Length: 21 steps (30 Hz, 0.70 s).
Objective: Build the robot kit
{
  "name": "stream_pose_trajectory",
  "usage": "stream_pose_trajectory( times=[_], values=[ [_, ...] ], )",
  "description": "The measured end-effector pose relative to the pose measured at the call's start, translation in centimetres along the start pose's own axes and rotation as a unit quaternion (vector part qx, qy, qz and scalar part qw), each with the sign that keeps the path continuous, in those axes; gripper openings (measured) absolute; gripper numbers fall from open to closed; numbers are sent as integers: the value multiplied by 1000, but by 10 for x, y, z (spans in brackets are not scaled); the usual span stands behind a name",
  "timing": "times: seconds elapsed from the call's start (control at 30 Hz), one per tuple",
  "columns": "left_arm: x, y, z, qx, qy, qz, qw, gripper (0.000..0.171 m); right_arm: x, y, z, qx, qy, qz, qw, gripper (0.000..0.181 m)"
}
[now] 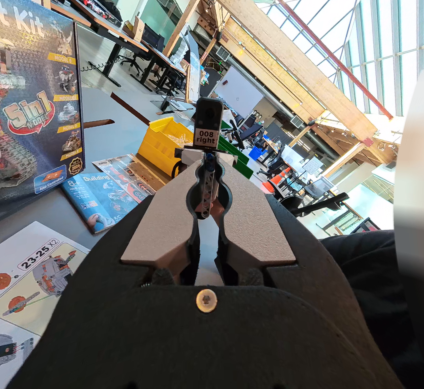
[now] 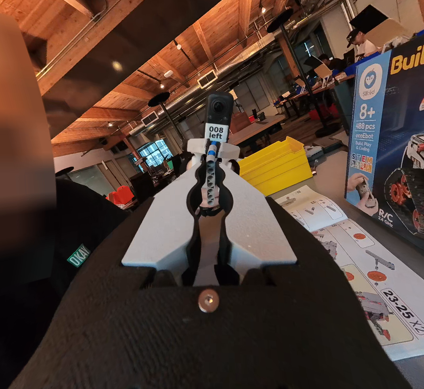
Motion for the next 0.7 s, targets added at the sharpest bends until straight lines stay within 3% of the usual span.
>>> stream_pose_trajectory(
  times=[0.3,0.53,0.7],
  values=[
    [3,-1,-1,7,-32,3,999,6,0,-1,-1,21,-52,-17,998,4],
    [2,-3,-5,36,-70,-19,997,6,2,-3,-6,42,13,18,999,4],
    [2,-4,-6,51,-70,-19,996,6,2,-5,-7,54,13,21,998,4]
  ],
)
Point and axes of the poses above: each gripper's, where its closed fingertips meet, y back along the fingers, z out of its underside, x = y × z across the jaws, the point moved 4 cm from there along y, back along the fingers, and after that the axes turned 13 degrees about x, right-handed, at the moved point
